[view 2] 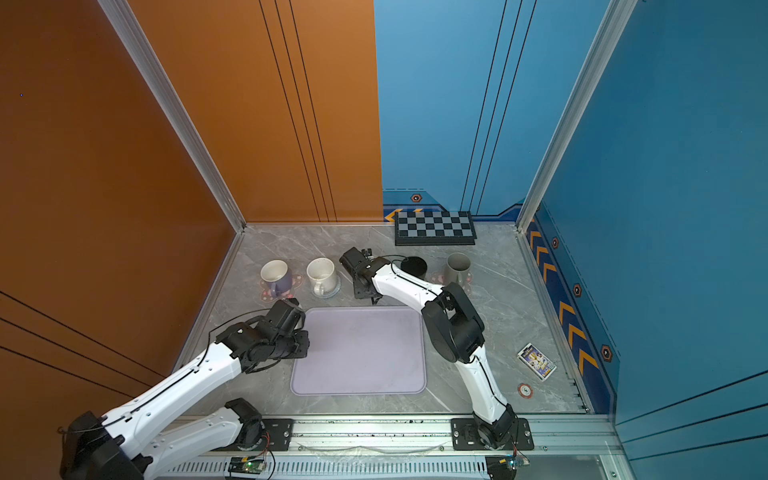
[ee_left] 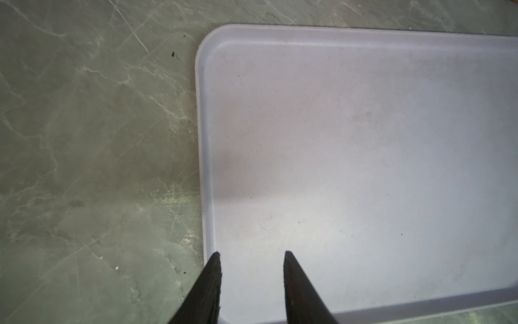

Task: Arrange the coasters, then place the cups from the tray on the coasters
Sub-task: 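Lower the pink-orange mug onto the wooden coaster with the right gripper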

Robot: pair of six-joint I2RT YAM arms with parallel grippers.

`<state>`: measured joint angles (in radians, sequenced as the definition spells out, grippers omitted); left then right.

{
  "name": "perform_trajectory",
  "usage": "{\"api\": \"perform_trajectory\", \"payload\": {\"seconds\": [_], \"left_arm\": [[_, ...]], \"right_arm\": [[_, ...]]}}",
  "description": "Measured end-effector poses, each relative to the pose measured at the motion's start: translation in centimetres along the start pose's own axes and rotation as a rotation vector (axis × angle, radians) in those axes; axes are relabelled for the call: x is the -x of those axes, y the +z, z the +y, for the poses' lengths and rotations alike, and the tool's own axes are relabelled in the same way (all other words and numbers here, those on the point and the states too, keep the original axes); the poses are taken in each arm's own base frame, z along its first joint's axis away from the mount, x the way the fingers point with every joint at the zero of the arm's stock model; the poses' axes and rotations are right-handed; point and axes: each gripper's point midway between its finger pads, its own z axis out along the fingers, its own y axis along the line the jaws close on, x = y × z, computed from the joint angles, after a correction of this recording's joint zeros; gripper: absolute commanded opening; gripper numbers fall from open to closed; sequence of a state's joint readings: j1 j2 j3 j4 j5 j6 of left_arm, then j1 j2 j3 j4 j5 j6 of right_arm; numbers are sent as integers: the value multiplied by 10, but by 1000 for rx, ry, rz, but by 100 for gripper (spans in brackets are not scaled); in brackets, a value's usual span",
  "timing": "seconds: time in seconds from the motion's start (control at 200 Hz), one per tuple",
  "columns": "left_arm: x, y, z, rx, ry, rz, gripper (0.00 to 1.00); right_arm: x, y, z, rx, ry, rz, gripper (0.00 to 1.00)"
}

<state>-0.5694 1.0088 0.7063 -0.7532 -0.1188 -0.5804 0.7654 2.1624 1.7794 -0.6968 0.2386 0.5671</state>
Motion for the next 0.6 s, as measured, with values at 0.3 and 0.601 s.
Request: {"api": "perform_trajectory", "payload": {"seconds": [0.3,0.601], "left_arm": [[-2,3,1,9,1,14,39],[-2,3,1,9,1,14,39]], "right_arm": [[-1,1,0,-1,-1,2,0],[-3,5,1,-5,-4,13,0]]}}
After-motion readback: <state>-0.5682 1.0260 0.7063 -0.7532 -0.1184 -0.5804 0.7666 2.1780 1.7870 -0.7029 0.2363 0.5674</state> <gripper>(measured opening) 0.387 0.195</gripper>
